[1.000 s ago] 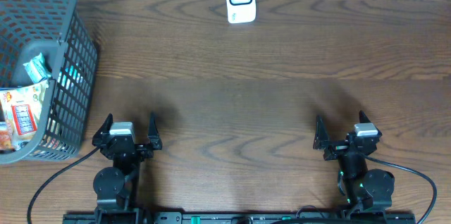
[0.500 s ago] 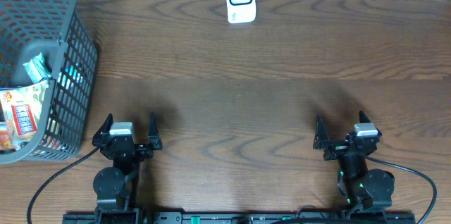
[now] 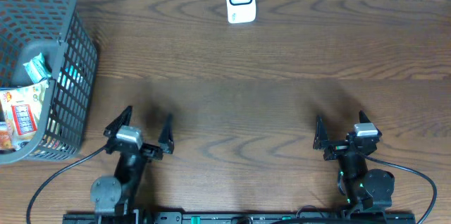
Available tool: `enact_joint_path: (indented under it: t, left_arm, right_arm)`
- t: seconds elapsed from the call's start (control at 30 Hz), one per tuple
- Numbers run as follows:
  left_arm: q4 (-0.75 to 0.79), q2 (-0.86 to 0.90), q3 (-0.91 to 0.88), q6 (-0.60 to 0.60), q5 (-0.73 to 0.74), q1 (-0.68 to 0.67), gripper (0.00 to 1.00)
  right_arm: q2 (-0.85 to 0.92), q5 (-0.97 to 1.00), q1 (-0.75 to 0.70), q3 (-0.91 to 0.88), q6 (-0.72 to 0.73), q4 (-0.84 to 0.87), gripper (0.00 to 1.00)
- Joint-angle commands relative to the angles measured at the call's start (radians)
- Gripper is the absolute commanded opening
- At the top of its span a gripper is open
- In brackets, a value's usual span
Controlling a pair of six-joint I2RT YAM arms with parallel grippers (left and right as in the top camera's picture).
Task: Scan the item barcode
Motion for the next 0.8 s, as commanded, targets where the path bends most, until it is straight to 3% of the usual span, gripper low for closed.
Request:
enact_joint_path:
  t: [0.0,0.13,0.33,0.43,0.53,0.67,0.77]
  left_arm:
    - [0.175,-0.007,0.002,-0.049,0.120,-0.001,0.98]
    - [0.364,-0.001,0.066,-0.048,-0.015,-0.001,0.98]
    - [0.301,0.163,0.372,-0.043,-0.247,-0.001,0.98]
    - [0.099,0.357,0.636,-0.033,-0.246,-0.001,0.98]
    - [-0.250,0.610,0.982,0.021,-0.211,-0.001,0.97]
    - [-0.674,0.925,1.419,0.193,0.157,-0.001,0.97]
    - [-0.816,1.082,1.605,0.194,0.222,-0.001,0.98]
  right_arm:
    - [-0.005,0.001,-0.002,-0.001,0.014,-0.005,0.99]
    - [-0.005,0.001,-0.002,-0.001,0.014,-0.005,0.99]
    - [-0.005,0.001,-0.002,-0.001,0.014,-0.005,0.99]
    - [-0.005,0.001,-0.002,-0.001,0.014,-0.005,0.99]
    - [-0.005,0.001,-0.002,-0.001,0.014,-0.005,0.99]
    - [-0.005,0.001,-0.002,-0.001,0.014,-0.005,0.99]
    - [-0.005,0.001,-0.002,-0.001,0.014,-0.005,0.99]
